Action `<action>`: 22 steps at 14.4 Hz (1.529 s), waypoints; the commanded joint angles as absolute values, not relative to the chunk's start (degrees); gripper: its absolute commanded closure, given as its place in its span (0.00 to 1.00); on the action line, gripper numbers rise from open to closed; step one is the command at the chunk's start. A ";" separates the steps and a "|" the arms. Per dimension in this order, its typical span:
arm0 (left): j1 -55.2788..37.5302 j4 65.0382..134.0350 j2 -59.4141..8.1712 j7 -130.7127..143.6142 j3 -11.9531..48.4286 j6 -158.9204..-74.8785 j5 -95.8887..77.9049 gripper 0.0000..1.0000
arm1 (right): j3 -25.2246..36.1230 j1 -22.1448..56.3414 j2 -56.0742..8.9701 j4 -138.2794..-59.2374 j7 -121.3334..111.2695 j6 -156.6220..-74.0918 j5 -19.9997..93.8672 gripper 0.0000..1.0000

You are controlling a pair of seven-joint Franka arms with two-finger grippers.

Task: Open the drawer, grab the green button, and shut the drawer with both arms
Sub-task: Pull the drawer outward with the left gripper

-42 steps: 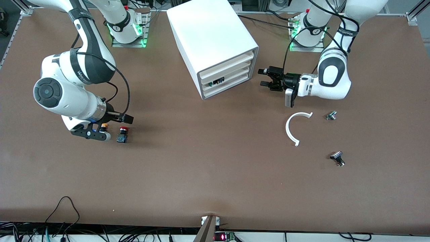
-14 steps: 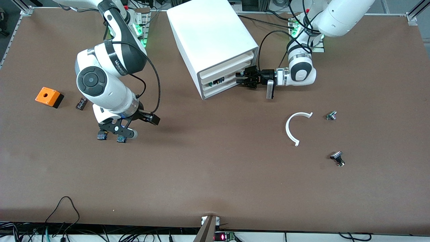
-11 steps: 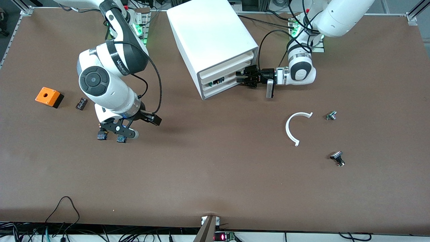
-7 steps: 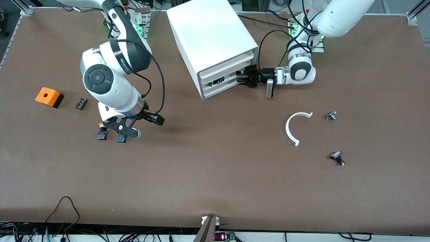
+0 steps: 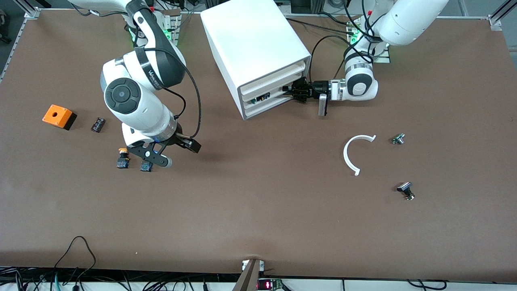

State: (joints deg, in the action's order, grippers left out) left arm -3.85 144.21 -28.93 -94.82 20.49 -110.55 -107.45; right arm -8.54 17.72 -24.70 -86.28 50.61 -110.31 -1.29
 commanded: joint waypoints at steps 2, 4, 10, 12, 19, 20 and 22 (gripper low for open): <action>-4.13 144.67 -29.18 -97.91 21.01 -111.09 -108.11 1.00 | -8.53 19.16 -27.07 -81.83 54.66 -109.16 -1.84 0.00; -4.04 144.67 -29.09 -98.00 21.01 -111.09 -108.11 1.00 | -8.61 19.25 -27.51 -81.13 56.15 -109.16 -1.85 0.00; -4.39 142.40 -30.40 -95.90 20.92 -111.35 -107.23 1.00 | -8.53 21.36 -29.35 -77.70 65.20 -109.60 -1.93 0.00; -4.22 139.23 -33.39 -94.66 20.74 -112.67 -105.83 1.00 | -8.53 21.53 -30.23 -75.77 66.62 -109.43 -1.93 0.00; -2.81 131.14 -34.45 -81.84 16.62 -112.76 -93.00 1.00 | -8.53 23.72 -33.04 -71.11 73.03 -109.78 -1.85 0.00; -2.73 130.00 -35.24 -81.22 16.00 -112.76 -92.12 1.00 | -8.53 24.51 -33.39 -70.23 74.43 -109.78 -1.85 0.00; -2.46 128.50 -35.95 -80.86 15.21 -112.76 -90.97 1.00 | -8.53 25.92 -34.62 -68.48 77.41 -109.78 -1.93 0.00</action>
State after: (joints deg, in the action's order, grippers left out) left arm -2.27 131.79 -33.18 -82.75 15.95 -111.16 -93.01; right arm -8.56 24.24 -32.14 -72.61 73.83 -110.31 -1.29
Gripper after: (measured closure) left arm 0.855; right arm 0.000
